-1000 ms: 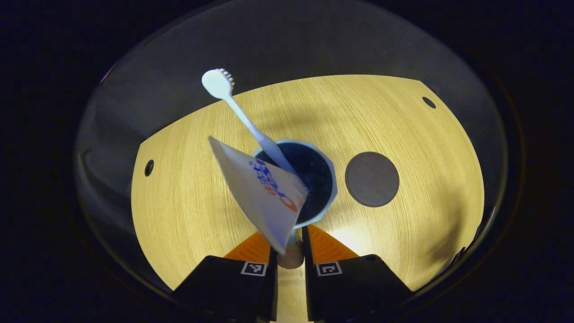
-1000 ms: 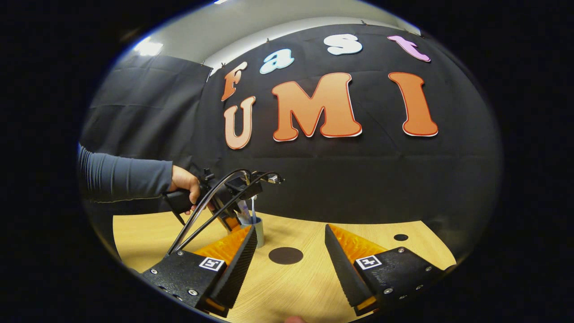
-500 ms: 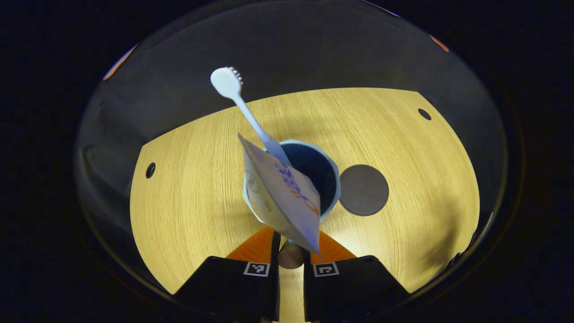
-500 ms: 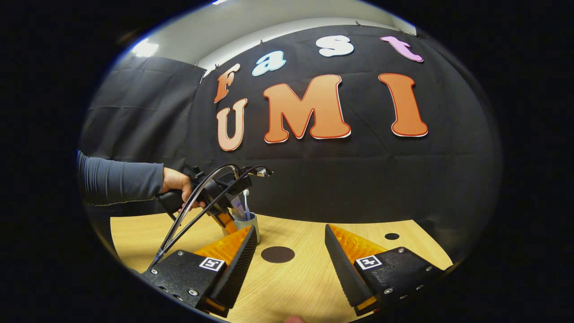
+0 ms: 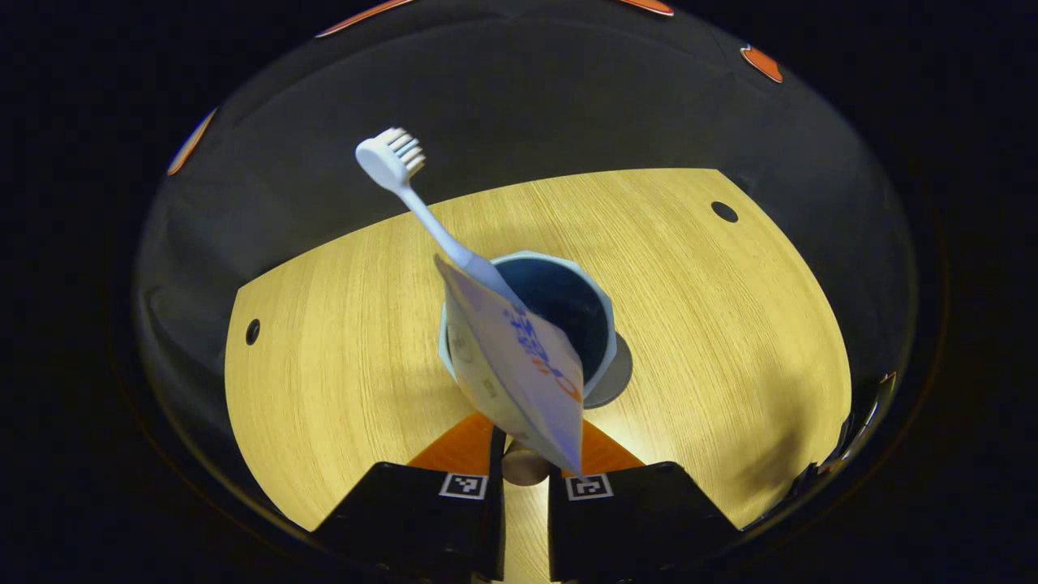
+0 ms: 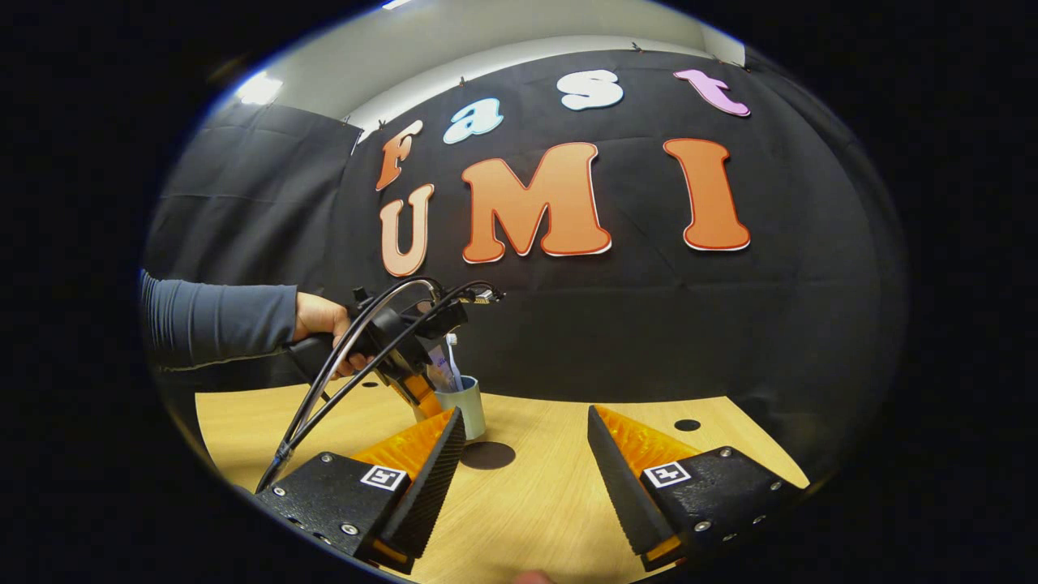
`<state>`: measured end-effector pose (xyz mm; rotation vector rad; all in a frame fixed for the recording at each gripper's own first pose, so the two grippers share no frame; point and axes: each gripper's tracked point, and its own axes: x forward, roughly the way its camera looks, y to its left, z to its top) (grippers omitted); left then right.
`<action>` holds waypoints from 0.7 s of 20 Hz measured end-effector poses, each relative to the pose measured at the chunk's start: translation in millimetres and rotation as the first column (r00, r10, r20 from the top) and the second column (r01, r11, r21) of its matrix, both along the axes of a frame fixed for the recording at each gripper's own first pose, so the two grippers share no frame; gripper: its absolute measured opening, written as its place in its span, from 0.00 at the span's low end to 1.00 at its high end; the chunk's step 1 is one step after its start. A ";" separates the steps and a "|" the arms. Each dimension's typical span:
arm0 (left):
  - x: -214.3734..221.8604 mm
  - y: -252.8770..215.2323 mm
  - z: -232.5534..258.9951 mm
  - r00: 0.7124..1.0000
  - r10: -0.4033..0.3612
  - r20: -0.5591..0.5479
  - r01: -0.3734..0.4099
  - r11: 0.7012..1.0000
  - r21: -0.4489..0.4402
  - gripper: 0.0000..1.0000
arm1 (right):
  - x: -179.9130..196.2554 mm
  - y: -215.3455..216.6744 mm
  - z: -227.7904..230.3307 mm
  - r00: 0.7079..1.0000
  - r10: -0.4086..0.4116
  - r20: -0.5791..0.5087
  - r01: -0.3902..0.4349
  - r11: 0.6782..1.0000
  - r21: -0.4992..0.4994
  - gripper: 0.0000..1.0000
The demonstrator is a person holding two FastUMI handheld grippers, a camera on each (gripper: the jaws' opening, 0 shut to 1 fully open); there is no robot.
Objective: Put the toothbrush and toothpaste on the desktop into the cup, then pick up the cup and place it on the coaster on the desktop.
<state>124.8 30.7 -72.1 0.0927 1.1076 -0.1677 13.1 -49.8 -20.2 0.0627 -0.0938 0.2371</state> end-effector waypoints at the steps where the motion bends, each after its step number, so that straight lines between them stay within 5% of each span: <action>1: 1.9 0.3 0.2 1.000 -0.008 -0.008 0.008 1.000 -0.001 0.14 | 0.5 -2.2 -3.0 1.000 -0.006 -0.006 0.006 1.000 -0.001 0.91; 8: 2.1 5.8 9.9 0.997 -0.025 -0.078 0.026 1.000 0.012 0.14 | -3.1 -21.9 -18.2 0.998 -0.039 -0.043 0.040 0.999 0.017 0.91; 10: 0.7 4.1 22.3 0.999 -0.032 -0.037 0.032 0.999 0.013 0.36 | -3.4 -24.2 -19.9 0.998 -0.046 -0.051 0.047 0.999 0.022 0.91; 12: -2.1 -0.4 41.8 0.999 -0.038 0.016 0.038 0.999 0.000 0.80 | -0.7 -24.5 -17.8 0.997 -0.056 -0.058 0.058 0.998 0.032 0.91; 14: -11.7 7.0 59.5 0.995 -0.034 0.097 0.034 0.999 -0.004 0.87 | 0.9 -25.3 -14.1 0.994 -0.086 -0.063 0.089 0.995 0.040 0.91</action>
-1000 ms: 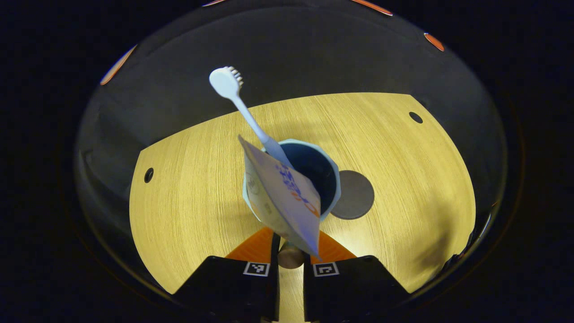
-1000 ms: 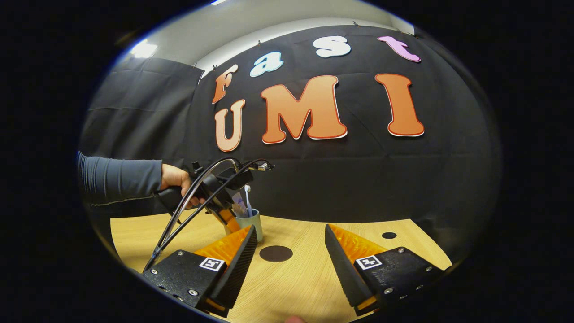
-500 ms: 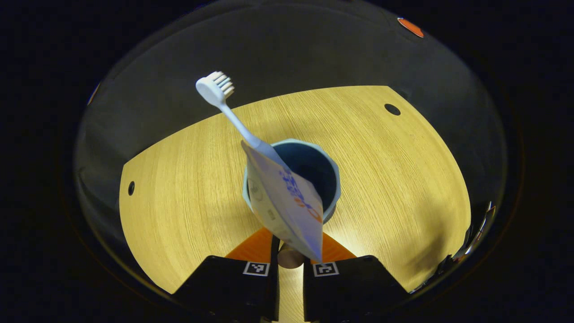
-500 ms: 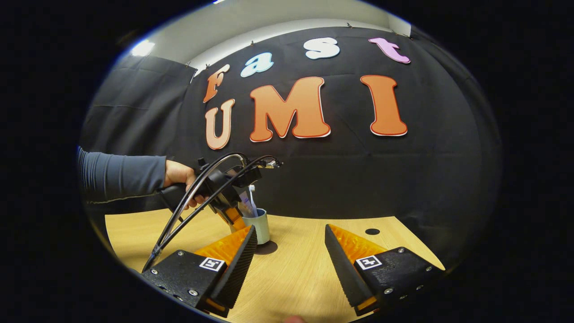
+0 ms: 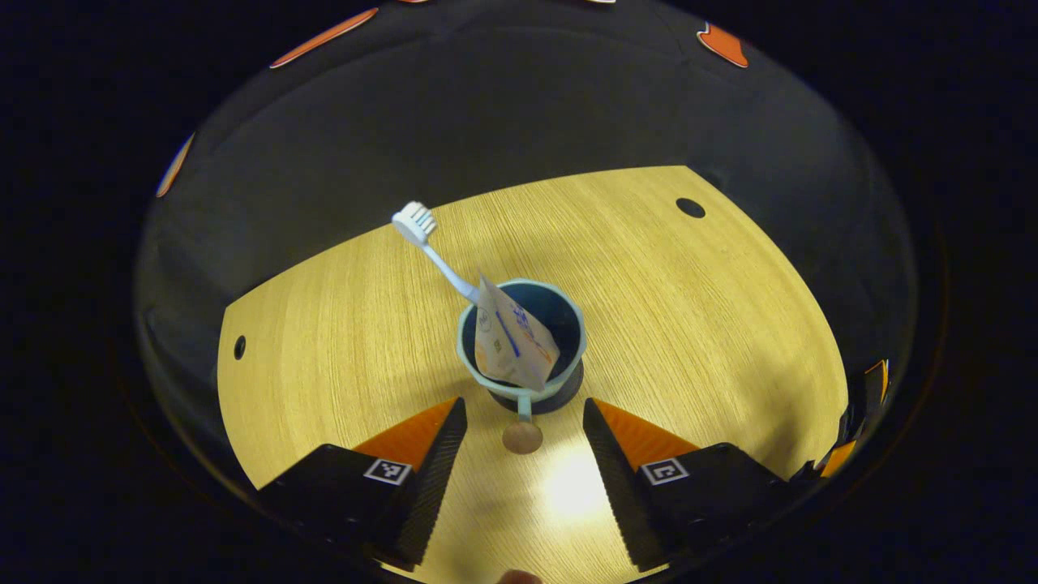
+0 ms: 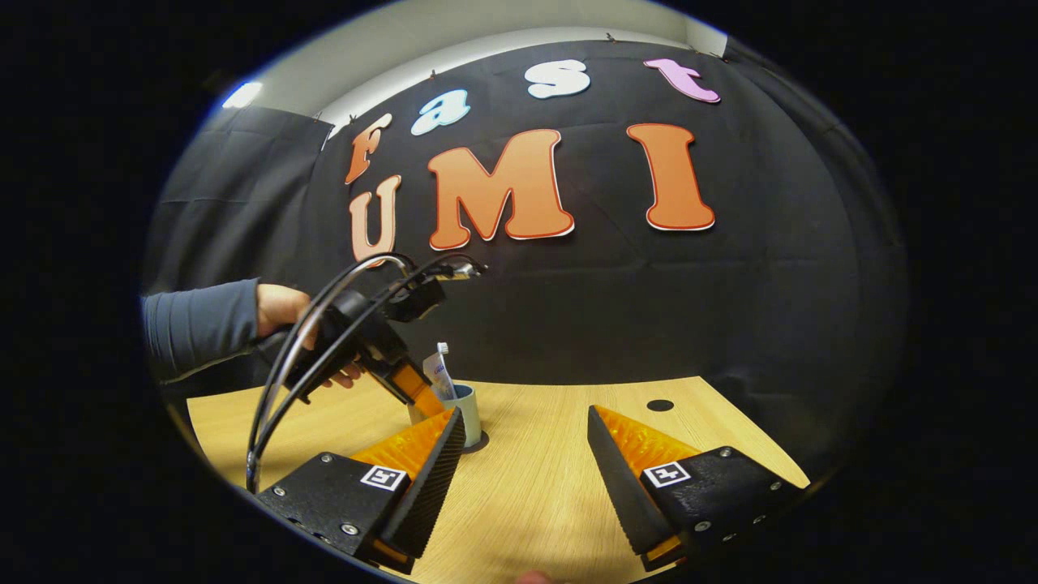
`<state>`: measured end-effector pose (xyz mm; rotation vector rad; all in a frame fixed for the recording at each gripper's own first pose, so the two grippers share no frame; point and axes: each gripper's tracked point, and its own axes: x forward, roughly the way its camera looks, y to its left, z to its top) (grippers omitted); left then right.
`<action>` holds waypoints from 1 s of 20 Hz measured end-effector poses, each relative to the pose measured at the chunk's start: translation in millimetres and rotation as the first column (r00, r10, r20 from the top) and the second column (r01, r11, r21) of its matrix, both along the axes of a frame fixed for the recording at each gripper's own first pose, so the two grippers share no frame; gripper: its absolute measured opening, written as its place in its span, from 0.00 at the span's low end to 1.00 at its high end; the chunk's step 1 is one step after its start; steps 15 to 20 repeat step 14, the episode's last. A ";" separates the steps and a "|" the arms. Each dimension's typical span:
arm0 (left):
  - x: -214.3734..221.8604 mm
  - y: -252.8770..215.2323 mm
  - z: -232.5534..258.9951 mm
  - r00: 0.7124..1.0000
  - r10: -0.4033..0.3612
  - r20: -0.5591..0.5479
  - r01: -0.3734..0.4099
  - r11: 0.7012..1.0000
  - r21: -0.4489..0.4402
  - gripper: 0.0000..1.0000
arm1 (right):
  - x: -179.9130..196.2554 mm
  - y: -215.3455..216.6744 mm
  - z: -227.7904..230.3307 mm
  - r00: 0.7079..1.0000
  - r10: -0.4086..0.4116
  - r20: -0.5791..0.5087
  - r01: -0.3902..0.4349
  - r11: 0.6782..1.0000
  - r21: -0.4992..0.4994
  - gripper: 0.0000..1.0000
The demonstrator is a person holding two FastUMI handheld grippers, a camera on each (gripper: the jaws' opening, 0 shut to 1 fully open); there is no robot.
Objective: Put the toothbrush and toothpaste on the desktop into the cup, then pick up the cup and place it on the coaster on the desktop.
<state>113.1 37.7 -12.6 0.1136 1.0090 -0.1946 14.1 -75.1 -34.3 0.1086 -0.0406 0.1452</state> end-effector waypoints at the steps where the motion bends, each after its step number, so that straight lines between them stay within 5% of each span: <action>1: -4.5 1.0 14.7 0.998 0.003 0.055 -0.003 1.000 -0.007 0.99 | 1.2 -0.8 4.0 1.000 -0.019 0.001 0.019 1.000 0.004 0.90; 4: -24.7 14.0 52.2 0.966 0.040 0.254 -0.032 0.999 -0.035 1.00 | 0.9 3.5 23.1 0.997 -0.072 0.032 0.072 0.997 0.016 0.91; 6: -49.9 30.3 93.7 0.899 0.079 0.431 -0.065 0.997 -0.047 1.00 | -0.1 15.6 32.8 0.995 -0.091 0.048 0.092 0.996 -0.010 0.90; 7: -73.9 39.1 122.9 0.823 0.098 0.560 -0.090 0.995 -0.043 1.00 | -0.5 26.2 41.3 0.993 -0.103 0.061 0.106 0.994 -0.032 0.90; 10: -121.7 57.0 162.8 0.678 0.133 0.723 -0.102 0.991 -0.087 1.00 | -2.1 51.6 50.1 0.992 -0.088 0.087 0.093 0.994 -0.058 0.91; 12: -152.3 74.5 173.1 0.539 0.190 0.821 -0.140 0.981 -0.135 0.99 | -4.9 80.5 54.1 0.992 -0.055 0.117 0.066 0.994 -0.089 0.91; 14: -173.5 90.5 180.6 0.450 0.232 0.862 -0.170 0.970 -0.172 1.00 | -5.6 95.7 54.1 0.991 -0.033 0.131 0.046 0.994 -0.101 0.91; 20: -173.5 90.5 180.6 0.450 0.232 0.862 -0.170 0.970 -0.172 1.00 | -5.6 95.7 54.1 0.991 -0.033 0.131 0.046 0.994 -0.101 0.91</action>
